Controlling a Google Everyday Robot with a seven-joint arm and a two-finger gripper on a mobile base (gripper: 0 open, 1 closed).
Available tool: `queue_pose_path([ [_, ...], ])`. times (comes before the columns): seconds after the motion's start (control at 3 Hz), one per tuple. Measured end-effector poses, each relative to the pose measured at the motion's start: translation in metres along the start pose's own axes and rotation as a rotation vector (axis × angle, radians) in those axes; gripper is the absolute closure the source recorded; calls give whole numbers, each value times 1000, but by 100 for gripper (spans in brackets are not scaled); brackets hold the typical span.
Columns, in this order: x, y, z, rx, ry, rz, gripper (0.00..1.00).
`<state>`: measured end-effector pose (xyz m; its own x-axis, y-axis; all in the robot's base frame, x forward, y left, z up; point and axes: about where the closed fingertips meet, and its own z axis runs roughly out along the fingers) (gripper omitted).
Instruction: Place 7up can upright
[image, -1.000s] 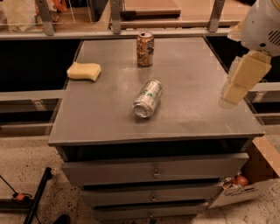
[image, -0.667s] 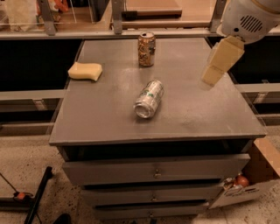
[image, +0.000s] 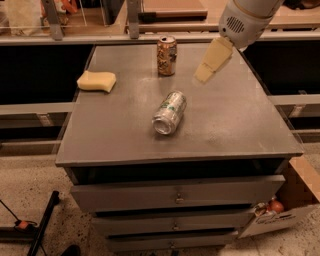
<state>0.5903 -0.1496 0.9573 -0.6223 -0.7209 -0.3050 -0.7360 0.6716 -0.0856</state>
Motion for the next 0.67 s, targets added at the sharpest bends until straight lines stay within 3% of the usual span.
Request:
queue_pose_path([
  [0.67, -26, 9, 38, 4, 42, 318, 0],
])
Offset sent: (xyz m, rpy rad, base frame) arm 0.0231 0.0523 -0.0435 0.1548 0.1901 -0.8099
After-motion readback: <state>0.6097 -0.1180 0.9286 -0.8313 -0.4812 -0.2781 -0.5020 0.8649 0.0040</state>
